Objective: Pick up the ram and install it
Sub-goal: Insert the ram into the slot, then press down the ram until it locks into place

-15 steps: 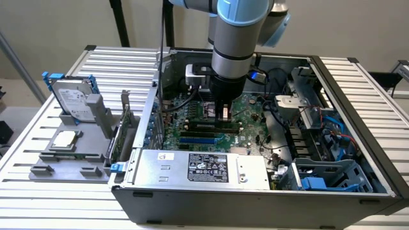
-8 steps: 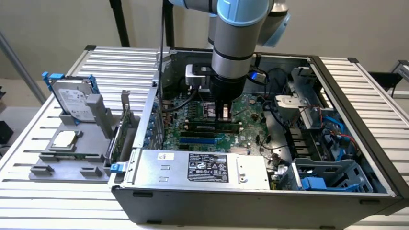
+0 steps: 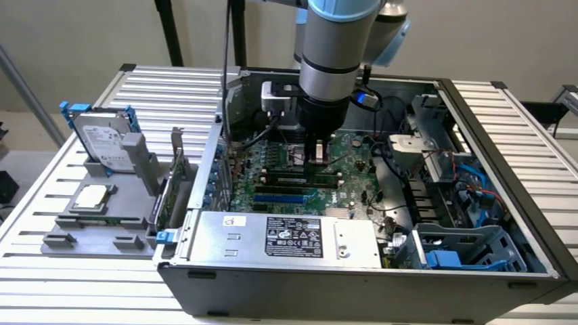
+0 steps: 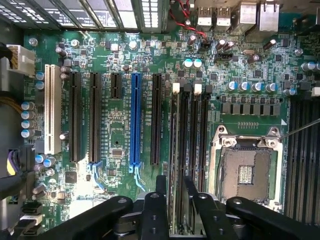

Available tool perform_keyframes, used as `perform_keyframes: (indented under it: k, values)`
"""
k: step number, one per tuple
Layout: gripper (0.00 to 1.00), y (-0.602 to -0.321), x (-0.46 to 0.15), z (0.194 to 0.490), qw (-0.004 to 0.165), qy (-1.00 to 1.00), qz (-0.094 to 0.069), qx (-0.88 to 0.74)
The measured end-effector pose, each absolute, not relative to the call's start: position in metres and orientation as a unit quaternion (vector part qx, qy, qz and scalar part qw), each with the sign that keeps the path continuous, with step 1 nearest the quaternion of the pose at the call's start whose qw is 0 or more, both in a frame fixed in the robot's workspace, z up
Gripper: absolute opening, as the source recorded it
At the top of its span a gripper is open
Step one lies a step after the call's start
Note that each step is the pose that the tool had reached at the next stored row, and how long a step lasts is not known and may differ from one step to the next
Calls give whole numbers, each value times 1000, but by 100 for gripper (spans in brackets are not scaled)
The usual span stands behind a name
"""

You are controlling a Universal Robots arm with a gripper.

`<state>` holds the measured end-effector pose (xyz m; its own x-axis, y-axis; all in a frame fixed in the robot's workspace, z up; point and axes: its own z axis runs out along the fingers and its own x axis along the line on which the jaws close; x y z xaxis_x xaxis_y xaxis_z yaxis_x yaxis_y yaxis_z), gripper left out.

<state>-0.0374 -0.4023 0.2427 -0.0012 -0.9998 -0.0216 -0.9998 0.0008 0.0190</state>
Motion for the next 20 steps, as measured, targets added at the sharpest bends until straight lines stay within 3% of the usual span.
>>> perform_keyframes:
  k: [2,4,6,20]
  values:
    - [25,-402,-38,243,1,707,14,-707]
    - [13,-402,-38,243,1,707,14,-707]
    - [11,-402,-38,244,1,707,14,-707]
    - [11,-402,-38,244,1,707,14,-707]
